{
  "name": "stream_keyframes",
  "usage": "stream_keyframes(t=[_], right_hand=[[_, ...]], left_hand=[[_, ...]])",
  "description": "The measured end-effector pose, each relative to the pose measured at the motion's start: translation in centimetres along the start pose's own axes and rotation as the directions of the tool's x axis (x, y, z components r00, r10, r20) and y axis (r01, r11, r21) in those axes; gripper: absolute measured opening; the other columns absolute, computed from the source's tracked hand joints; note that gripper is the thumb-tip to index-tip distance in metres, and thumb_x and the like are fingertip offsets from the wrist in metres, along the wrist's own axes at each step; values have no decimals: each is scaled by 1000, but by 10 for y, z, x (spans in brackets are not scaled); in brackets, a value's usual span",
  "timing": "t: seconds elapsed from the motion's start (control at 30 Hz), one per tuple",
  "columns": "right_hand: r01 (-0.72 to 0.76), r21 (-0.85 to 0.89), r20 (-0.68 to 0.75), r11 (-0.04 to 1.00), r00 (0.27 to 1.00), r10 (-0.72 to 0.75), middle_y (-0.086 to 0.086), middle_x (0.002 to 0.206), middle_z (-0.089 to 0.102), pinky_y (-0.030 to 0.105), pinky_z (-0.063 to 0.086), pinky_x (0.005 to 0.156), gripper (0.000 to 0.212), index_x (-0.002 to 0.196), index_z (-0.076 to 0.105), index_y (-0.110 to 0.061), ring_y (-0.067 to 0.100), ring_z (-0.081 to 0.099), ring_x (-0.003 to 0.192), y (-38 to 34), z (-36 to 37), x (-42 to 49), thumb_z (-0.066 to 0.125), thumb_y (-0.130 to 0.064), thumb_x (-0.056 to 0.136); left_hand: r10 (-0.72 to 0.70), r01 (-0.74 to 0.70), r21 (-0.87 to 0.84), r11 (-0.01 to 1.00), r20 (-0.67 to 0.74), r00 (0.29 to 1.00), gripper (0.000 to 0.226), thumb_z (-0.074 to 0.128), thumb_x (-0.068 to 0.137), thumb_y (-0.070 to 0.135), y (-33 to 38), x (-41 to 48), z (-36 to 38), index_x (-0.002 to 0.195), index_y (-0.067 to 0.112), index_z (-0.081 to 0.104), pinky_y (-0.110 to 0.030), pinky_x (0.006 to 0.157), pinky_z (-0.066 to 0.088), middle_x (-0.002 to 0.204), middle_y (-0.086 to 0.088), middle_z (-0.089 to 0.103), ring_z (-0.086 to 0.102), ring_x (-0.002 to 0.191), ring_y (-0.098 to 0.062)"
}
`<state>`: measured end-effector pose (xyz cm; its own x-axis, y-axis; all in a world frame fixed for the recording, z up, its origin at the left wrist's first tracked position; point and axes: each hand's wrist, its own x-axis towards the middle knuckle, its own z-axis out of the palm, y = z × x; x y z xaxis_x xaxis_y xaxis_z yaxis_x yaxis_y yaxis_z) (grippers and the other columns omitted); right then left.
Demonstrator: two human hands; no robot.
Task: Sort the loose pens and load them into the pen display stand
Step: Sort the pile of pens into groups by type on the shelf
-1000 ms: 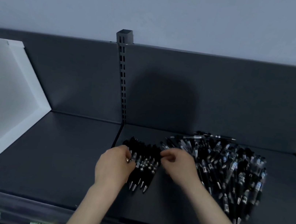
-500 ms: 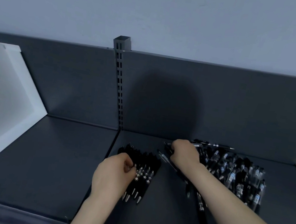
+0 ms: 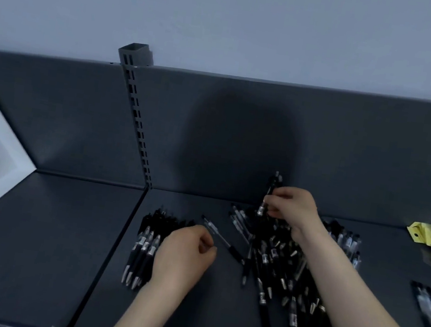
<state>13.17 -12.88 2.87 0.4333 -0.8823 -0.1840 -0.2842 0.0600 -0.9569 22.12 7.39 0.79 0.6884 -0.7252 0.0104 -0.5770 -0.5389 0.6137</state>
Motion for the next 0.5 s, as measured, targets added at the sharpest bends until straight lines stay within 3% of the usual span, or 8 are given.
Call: stream_keyframes(t=[0.13,0.3,0.5], right_hand=[[-42,144,6,989,999,42,7,71,63,28,56,65,8,87,67,-2,16,60,63,0,-22,-2,68,-10,85],[-76,311,38,947,997,68,9,73,66,27,59,66,9,83,66,-2,18,64,68,1,-54,-12,66,-10,87],[-126,363,64,923,992,110,12,79,68,24,57,58,8,89,66,-1,19,64,70,15,-87,-27,65,-9,87]], left_hand=[[16,-17,19,1000,40,999,1,63,83,31,14,2,16,84,31,62,-21,61,47,72,14,61,58,72,-2],[34,-37,46,998,72,997,3,64,86,32,23,9,29,89,30,64,-20,62,47,77,15,62,58,75,-2],[52,-57,95,994,52,997,2,66,84,30,38,26,38,86,29,65,-23,65,49,76,14,62,60,76,-6]])
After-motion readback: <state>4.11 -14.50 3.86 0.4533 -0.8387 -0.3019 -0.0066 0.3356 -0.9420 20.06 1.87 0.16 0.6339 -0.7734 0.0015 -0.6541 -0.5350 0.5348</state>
